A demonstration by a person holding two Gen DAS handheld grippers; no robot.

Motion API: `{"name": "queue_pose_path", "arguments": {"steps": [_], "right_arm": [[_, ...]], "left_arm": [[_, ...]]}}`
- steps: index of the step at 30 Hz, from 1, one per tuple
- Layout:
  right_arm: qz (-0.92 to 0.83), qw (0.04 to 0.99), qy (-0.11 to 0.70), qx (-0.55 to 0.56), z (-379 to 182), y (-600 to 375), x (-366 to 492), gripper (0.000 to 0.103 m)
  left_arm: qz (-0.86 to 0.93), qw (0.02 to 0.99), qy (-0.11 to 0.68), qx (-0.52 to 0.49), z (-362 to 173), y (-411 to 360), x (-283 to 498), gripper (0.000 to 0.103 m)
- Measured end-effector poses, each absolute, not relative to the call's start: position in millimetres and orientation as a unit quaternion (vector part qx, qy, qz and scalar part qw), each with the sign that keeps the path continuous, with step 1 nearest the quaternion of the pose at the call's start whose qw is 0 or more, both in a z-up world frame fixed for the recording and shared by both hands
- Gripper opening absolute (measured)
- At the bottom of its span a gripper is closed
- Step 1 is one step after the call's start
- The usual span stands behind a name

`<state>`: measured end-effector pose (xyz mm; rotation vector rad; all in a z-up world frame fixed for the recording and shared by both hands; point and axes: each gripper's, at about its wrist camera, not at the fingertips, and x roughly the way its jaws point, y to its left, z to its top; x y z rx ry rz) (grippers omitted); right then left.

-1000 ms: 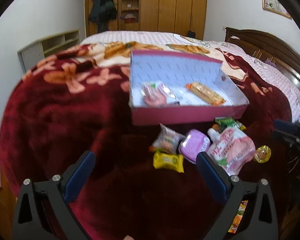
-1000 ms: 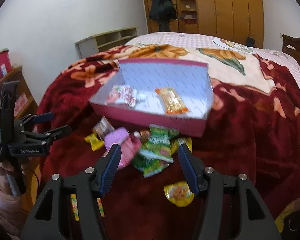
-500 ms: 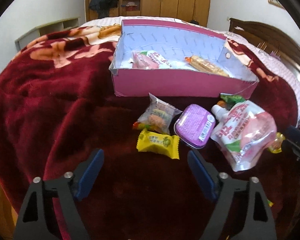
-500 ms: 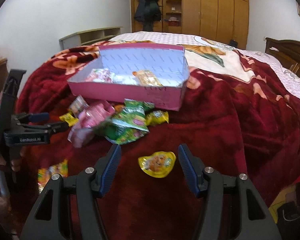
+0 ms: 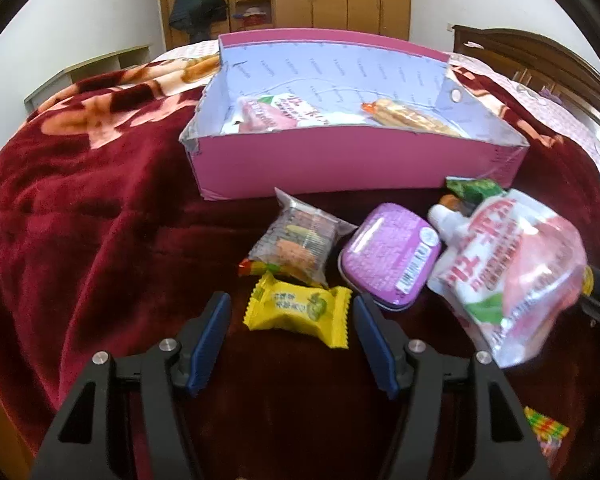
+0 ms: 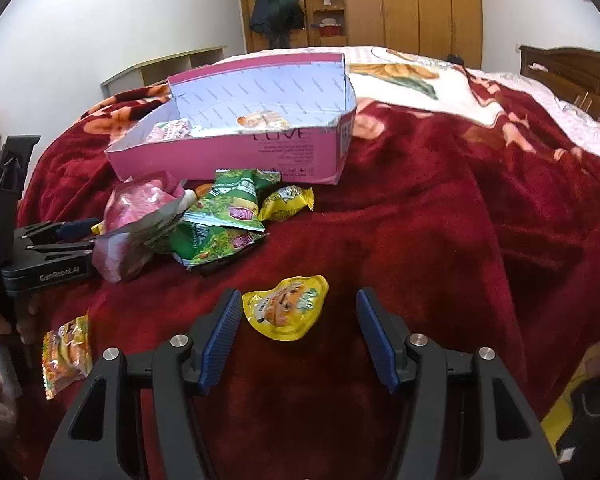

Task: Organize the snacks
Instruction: 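Withdraw both tools back toward the remaining snacks, then grasp the yellow candy with the left tool while the right tool grasps the jelly pouch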

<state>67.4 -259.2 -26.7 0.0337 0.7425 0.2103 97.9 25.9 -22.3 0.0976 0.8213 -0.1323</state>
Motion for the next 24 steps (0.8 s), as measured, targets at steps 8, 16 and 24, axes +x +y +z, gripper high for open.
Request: {"name": "queue_pose_path", "arguments": {"steps": [8, 16, 24], "right_arm": [[0.111, 0.926, 0.362, 0.017, -37.3, -255.3, 70.1, 0.072], [0.112, 0.926, 0.36, 0.02, -36.9, -254.3, 68.8, 0.072], [0.106, 0.925, 0.363, 0.04, -30.7, -257.4, 68.9, 0.072]], "left_arm": [[-0.05, 0.919, 0.386, 0.067, -27.8, 20.3, 96.2, 0.067], [-0.049, 0.917, 0.391, 0.066, -29.2, 19.8, 97.7, 0.068], [-0.053, 0.918, 0.388, 0.057, -28.6, 23.6, 95.8, 0.068]]}}
